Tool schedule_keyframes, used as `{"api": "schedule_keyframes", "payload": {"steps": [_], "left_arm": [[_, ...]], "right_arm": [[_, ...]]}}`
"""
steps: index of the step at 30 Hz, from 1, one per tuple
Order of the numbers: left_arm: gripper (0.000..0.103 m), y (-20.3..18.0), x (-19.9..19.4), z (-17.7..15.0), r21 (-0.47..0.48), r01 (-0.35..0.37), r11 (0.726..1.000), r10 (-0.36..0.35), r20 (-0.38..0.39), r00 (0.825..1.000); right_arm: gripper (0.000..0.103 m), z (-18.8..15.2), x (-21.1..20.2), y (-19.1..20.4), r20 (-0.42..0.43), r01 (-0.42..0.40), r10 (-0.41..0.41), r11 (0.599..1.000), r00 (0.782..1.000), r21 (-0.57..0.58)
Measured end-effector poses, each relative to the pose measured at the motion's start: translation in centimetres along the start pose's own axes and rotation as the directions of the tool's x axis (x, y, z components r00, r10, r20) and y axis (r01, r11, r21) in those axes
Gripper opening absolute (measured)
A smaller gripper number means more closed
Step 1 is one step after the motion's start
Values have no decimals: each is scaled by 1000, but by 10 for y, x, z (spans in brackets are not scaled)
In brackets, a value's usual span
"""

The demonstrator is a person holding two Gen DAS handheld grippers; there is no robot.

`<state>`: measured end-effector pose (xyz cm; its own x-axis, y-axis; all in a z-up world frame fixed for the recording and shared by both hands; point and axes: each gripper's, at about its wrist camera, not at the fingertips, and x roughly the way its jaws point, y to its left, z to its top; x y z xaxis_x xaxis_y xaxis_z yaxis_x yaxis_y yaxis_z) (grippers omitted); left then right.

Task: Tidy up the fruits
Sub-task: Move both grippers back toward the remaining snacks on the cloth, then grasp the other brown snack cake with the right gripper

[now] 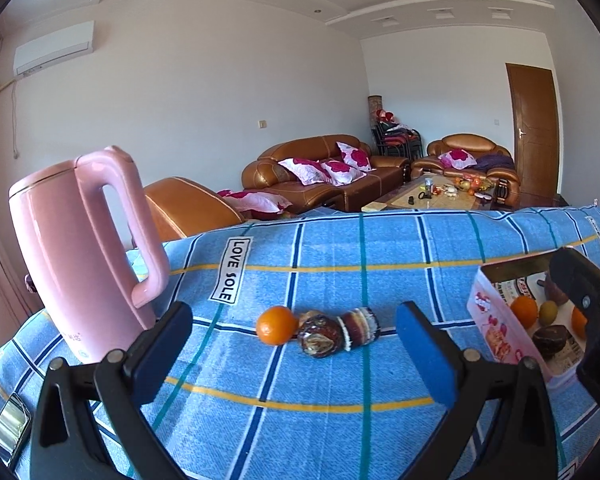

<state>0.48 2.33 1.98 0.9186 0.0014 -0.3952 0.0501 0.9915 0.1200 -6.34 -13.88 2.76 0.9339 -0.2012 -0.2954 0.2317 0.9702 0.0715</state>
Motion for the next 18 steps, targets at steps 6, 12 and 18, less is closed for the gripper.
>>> {"api": "schedule_keyframes", "payload": {"steps": [6,12,18], "left_arm": [[103,34,22,-2,-56,-66,996,62,-73,995],[103,69,46,-7,-89,-170,981,153,-174,973],[103,95,58,-15,-119,-247,962,214,-238,948]], "right_arm": [[85,-2,8,22,-13,-38,38,999,999,-1],[85,-2,21,40,-36,-77,76,997,996,-6],[85,-1,49,71,-133,-118,108,991,985,-69]]}}
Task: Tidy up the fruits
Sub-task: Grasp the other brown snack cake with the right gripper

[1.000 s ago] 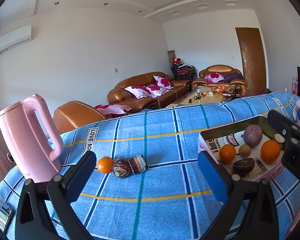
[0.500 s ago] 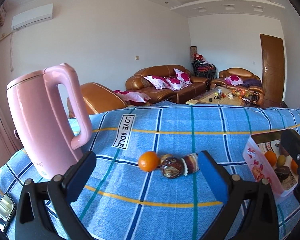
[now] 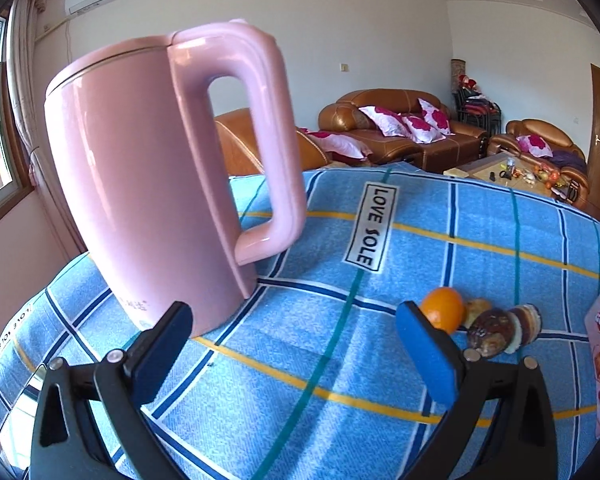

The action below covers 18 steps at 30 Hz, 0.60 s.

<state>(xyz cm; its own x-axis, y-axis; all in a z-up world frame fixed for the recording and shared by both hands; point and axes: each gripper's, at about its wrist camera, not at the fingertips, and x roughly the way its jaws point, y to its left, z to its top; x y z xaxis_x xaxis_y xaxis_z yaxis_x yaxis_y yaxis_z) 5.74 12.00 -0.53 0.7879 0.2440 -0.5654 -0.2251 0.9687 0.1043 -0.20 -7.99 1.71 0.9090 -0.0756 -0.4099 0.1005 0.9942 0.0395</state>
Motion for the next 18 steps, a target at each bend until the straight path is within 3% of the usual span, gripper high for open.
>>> {"api": "schedule_keyframes", "payload": {"steps": [4,6,8,12,18], "left_arm": [[103,8,10,2,-23,-8,1000,7,-45,999],[103,9,10,2,-22,-10,1000,8,-56,998],[103,7,10,1,-11,-9,1000,8,-56,998],[103,1,10,2,27,-7,1000,9,-61,998],[103,-8,11,3,56,-9,998,13,-62,998]], "right_arm": [[84,1,33,16,-146,-61,53,997,988,-47],[74,-1,48,22,-220,-98,82,993,972,-65],[55,-4,62,25,-290,-120,96,990,952,-67],[55,-10,79,28,-370,-182,161,983,915,-22],[55,-11,93,36,-402,-178,153,984,903,-24]]}}
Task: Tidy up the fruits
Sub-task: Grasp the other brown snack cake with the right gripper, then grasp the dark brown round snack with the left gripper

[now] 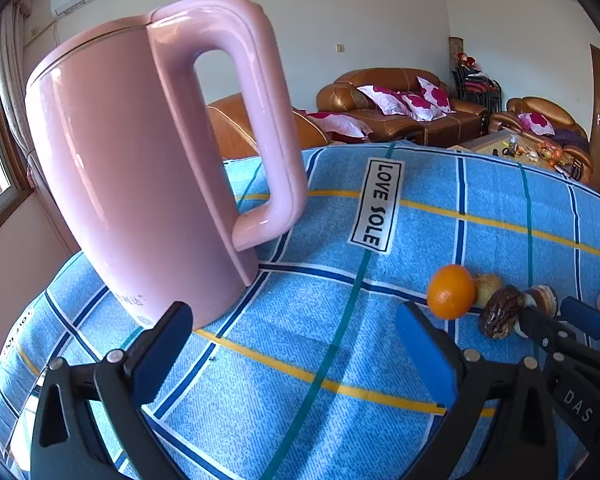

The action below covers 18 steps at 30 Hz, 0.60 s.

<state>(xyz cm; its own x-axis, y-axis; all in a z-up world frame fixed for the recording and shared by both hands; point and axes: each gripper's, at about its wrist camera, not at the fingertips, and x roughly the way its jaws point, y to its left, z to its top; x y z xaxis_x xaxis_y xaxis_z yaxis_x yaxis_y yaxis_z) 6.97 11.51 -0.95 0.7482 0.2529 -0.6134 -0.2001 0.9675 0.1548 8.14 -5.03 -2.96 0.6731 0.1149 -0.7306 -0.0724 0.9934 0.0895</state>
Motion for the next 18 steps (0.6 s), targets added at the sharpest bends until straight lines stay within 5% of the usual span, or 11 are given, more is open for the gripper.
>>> {"api": "schedule_keyframes", "payload": {"steps": [6,10,12,18], "left_arm": [[103,-6,5,3,19,-3,1000,3,-1,1000],[103,-7,4,2,26,-1,1000,1,0,1000],[103,-7,4,2,29,4,1000,-4,-1,1000],[103,-8,3,0,39,29,999,-29,-4,1000]], "right_arm": [[52,6,14,-1,-54,-14,14,1000,998,16],[41,6,19,10,-68,18,-21,999,997,-45],[33,6,19,14,-66,38,-42,997,997,-66],[33,-3,0,4,-13,32,-32,999,999,-28]]}}
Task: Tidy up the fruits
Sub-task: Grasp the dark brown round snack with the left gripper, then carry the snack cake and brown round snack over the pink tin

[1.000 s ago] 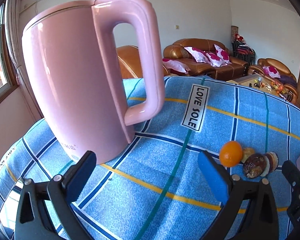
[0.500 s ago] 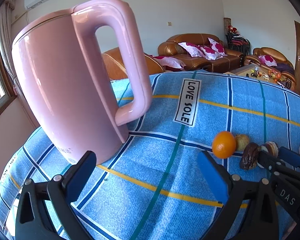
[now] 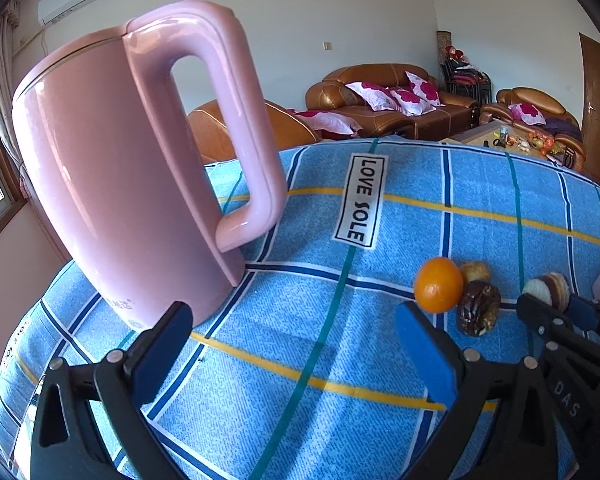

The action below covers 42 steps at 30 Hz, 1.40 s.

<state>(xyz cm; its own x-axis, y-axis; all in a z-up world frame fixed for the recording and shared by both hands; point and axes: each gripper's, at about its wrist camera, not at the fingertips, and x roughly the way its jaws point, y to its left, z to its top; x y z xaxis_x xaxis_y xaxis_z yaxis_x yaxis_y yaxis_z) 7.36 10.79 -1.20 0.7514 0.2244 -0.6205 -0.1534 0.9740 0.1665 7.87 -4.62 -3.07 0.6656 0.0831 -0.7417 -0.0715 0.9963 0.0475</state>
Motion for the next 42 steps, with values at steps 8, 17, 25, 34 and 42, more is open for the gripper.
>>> {"api": "schedule_keyframes", "payload": {"steps": [8,17,25,34,42], "left_arm": [[102,-1,-5,-2,5,95,995,-95,4,995],[74,-32,-14,0,65,328,942,-329,-4,944],[61,-76,-3,7,70,358,931,-352,-84,932],[47,-95,14,15,79,280,957,-267,-146,953],[39,-77,20,9,-19,340,940,-338,-175,925]], "right_arm": [[33,-26,-59,-9,214,70,-74,997,974,26],[33,-35,-86,-30,293,67,-85,995,952,71],[33,-35,-83,-37,286,33,-62,994,956,106],[33,-34,-79,-42,262,4,-35,993,965,120],[33,-33,-74,-45,238,-8,-24,991,971,132]]}}
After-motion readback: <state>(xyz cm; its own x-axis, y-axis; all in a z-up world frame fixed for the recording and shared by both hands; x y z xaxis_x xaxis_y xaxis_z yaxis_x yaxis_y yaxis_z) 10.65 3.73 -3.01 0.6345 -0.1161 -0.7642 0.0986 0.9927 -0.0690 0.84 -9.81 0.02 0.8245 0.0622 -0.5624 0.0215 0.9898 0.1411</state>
